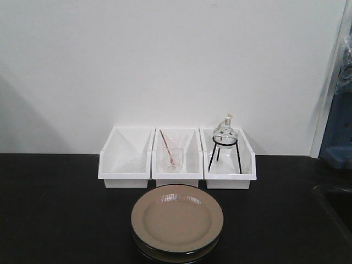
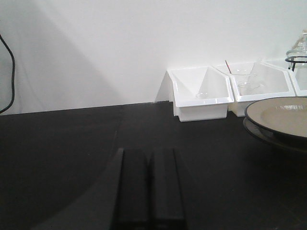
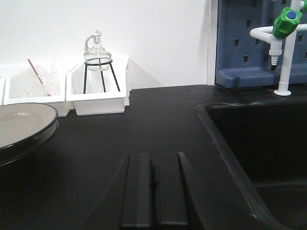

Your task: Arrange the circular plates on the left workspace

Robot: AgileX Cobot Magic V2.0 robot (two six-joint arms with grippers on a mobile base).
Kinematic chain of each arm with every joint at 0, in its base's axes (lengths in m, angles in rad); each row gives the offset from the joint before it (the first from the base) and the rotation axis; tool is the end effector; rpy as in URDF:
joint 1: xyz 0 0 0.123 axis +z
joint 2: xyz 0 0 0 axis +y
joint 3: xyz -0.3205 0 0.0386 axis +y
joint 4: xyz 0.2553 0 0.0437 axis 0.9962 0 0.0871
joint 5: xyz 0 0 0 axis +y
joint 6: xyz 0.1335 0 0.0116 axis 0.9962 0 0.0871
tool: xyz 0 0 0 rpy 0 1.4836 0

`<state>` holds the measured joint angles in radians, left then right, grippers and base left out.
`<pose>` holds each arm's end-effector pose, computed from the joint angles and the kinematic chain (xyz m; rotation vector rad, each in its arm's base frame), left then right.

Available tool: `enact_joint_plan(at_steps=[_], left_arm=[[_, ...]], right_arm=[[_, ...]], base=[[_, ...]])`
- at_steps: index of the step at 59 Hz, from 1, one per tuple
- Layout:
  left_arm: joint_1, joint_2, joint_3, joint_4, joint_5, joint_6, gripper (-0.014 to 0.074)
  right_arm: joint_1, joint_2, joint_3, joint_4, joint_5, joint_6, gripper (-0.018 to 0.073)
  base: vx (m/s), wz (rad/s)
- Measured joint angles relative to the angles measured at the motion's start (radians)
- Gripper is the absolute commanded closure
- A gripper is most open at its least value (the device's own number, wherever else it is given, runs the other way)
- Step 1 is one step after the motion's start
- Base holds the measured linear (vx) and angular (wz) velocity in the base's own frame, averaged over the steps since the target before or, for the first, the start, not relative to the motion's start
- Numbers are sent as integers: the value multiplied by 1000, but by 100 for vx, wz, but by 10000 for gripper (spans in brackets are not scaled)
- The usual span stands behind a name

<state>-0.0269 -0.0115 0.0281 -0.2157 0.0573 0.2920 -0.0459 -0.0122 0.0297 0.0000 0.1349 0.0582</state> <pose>0.0690 -0.0035 0.1993 0.0902 1.5536 0.0297 0.0687 -0.0032 0.1881 0.0851 1.6338 0.0094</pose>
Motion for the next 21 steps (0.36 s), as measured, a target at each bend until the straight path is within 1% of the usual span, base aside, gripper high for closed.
enact_joint_plan(at_steps=[21], left_arm=[[0,0,0,0,0,0,594]], right_arm=[[0,0,0,0,0,0,564]], base=[[0,0]])
